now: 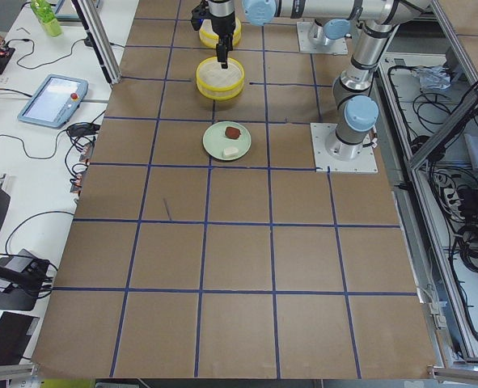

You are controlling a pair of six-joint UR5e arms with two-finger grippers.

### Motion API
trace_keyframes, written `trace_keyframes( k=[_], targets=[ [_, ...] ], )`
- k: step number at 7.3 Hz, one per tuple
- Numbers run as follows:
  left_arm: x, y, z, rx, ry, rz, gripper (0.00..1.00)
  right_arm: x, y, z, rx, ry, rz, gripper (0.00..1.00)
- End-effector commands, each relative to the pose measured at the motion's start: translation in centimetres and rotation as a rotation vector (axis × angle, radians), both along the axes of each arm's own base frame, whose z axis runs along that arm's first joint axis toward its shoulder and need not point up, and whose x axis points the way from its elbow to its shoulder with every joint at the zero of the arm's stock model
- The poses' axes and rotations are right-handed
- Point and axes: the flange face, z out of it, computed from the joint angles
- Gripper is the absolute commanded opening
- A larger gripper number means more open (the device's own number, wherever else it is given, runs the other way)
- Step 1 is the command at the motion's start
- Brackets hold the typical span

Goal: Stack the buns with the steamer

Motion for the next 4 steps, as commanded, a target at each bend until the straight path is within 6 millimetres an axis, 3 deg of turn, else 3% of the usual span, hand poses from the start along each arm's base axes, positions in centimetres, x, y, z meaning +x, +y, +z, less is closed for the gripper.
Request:
trace_keyframes(
  k=[1, 3, 4],
  targets=[
    [0.0, 0.0, 0.0, -0.001, 0.0, -0.007, 1.0, 0.0, 0.0, 0.0, 0.0, -0.001, 0.0, 1.0],
    [1.7, -0.1, -0.6, 0.017, -0.013, -0.005, 1.0, -1.6, -0.9, 0.3, -0.017, -0.005, -0.018, 1.0],
    [2.0, 0.5, -2.3, 0.052, -0.008, 0.006, 1.0, -4.9, -1.6, 0.3, -0.011, 0.002, -0.038, 0.97]
  ],
)
